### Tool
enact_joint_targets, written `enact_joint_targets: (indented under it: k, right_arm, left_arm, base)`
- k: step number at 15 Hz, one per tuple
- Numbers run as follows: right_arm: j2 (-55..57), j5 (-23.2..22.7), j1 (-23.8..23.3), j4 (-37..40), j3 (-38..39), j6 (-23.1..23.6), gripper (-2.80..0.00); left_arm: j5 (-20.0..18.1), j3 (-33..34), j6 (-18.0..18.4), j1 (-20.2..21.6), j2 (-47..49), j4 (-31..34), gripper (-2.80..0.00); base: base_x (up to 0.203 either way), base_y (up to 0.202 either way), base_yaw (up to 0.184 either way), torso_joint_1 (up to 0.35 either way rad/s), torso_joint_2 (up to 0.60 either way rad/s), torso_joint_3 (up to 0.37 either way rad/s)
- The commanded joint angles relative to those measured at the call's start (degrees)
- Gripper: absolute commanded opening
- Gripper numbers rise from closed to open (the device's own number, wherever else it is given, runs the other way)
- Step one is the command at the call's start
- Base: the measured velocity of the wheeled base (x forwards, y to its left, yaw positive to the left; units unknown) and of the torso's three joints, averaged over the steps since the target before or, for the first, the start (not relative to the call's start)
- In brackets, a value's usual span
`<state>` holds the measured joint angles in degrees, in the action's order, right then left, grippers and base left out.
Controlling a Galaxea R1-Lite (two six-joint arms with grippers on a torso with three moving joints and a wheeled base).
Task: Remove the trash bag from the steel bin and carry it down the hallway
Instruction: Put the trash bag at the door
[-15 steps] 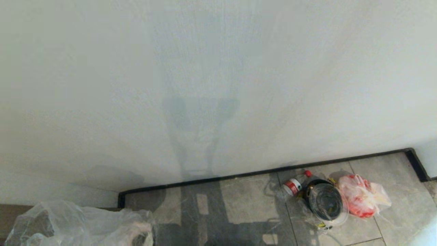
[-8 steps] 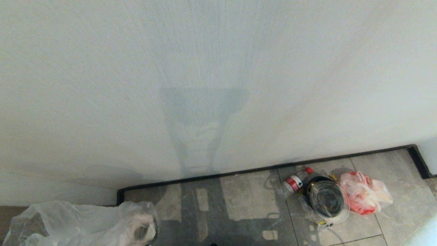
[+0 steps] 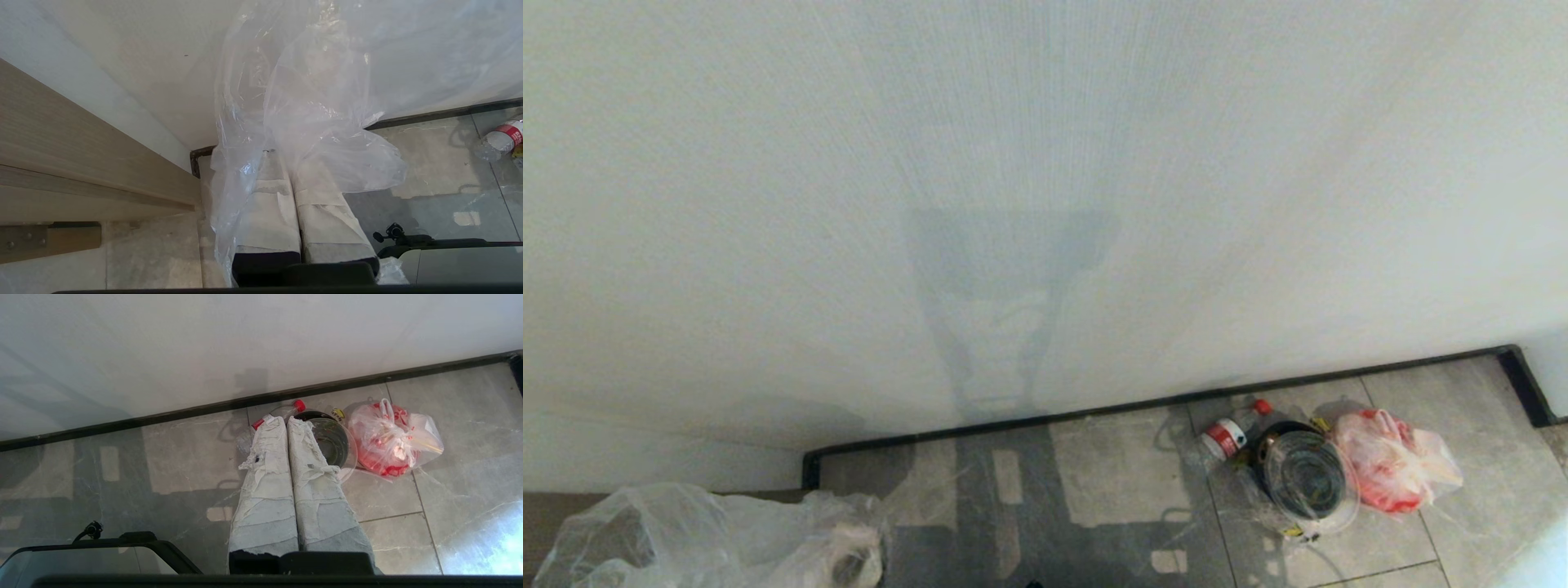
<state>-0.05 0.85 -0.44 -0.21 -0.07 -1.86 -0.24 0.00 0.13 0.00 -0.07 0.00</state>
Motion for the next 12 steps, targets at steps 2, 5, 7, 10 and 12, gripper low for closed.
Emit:
enact_joint_targets:
  k: [2, 5, 7, 10, 12]
  right_arm:
    - [0.0, 0.0, 0.0, -0.1, 0.1, -0.1, -2.80]
    - [0.0, 0.0, 0.0, -0.1, 0.1, -0.1, -2.80]
    - [0.0, 0.0, 0.0, -0.2, 0.1, -0.1, -2.80]
    - [0.0, 0.0, 0.0, -0.1, 0.1, -0.1, -2.80]
    - [0.0, 0.1, 0.0, -0.1, 0.1, -0.1, -2.80]
  left_arm:
    - [0.1, 0.0, 0.0, 0.0, 0.1, 0.0, -2.80]
    - [0.2, -0.1, 0.5, 0.0, 0.1, 0.0, -2.80]
    - [0.0, -1.1, 1.2, 0.0, 0.1, 0.6, -2.80]
    - [-1.4, -12.5, 0.0, 0.0, 3.2, 10.0, -2.80]
    - [-6.6, -22.8, -1.3, 0.0, 6.7, 26.2, -2.80]
  base:
    - [0.000, 0.000, 0.000, 0.000, 0.00, 0.000]
    - [0.000, 0.000, 0.000, 0.000, 0.00, 0.000]
    - [0.000, 0.000, 0.000, 0.000, 0.00, 0.000]
    - [0.000, 0.000, 0.000, 0.000, 0.00, 0.000]
    - [0.000, 0.000, 0.000, 0.000, 0.00, 0.000]
